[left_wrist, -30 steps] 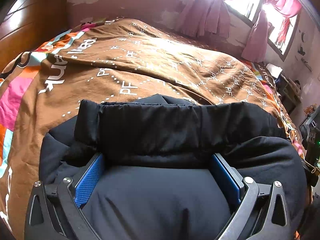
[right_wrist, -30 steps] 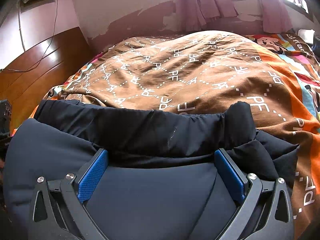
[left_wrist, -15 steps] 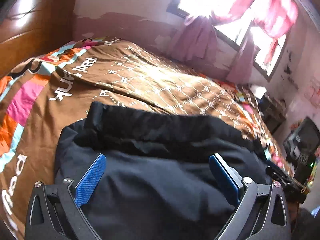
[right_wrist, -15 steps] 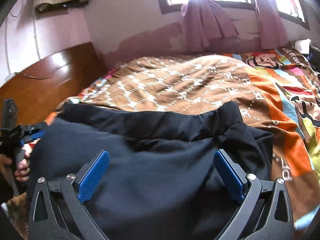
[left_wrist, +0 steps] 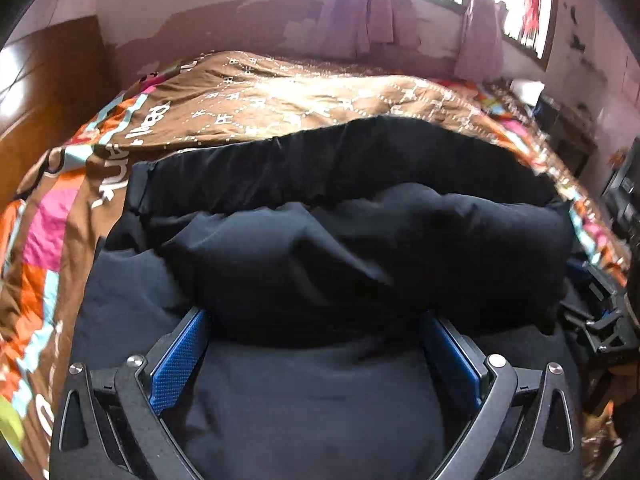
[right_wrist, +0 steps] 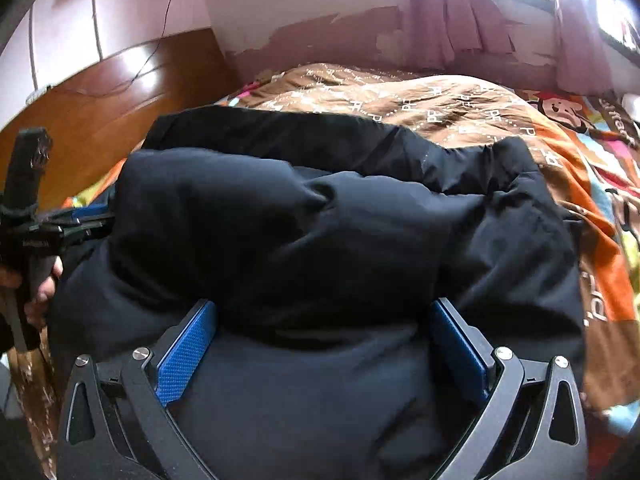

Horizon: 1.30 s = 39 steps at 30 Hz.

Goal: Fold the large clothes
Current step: 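Pull both tools back from the folded jacket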

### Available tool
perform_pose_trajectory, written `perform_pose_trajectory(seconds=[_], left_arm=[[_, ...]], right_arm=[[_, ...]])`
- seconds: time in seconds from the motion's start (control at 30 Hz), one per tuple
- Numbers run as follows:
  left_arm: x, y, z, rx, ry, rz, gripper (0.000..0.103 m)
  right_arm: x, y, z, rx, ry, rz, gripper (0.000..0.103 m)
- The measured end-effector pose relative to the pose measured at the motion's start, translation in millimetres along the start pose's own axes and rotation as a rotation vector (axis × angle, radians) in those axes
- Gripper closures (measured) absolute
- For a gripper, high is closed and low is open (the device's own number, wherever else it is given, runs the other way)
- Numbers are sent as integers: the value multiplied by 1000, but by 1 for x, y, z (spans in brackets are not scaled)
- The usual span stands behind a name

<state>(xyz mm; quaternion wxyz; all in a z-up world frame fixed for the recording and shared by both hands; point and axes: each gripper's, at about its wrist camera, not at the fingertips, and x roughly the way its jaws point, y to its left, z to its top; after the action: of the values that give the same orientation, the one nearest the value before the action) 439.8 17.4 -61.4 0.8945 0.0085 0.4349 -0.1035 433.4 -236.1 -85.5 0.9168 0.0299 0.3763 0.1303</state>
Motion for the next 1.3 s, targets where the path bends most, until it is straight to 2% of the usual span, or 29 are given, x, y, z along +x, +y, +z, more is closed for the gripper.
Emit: perform_pose_trajectory(seconds=[0.07, 0.23, 0.37, 0.5, 0.63, 0.77, 1.03, 1.3], left_arm=[[8, -3, 0, 3, 9, 18, 0], [7, -5, -5, 9, -1, 39, 0], [-16, -5, -13, -4, -7, 44, 0], [-52, 2, -22, -9, -60, 69, 0], [-83, 25, -47, -67, -90, 72, 0], [-98, 57, -69, -139, -49, 76, 0], [-123, 124, -108, -262, 4, 96, 0], [-137, 135, -117, -283, 12, 91, 0]], right_arm=[[8, -1, 1, -38, 4, -9, 1], [7, -5, 0, -23, 5, 0, 1], [-7, -5, -2, -15, -8, -34, 1], [-40, -17, -17, 11, -35, -111, 1], [-74, -36, -32, 60, -48, -170, 1], [-102, -45, -46, 95, -35, -170, 1], [-124, -39, -74, 95, 34, -190, 1], [-129, -25, -93, 129, 65, -169, 1]])
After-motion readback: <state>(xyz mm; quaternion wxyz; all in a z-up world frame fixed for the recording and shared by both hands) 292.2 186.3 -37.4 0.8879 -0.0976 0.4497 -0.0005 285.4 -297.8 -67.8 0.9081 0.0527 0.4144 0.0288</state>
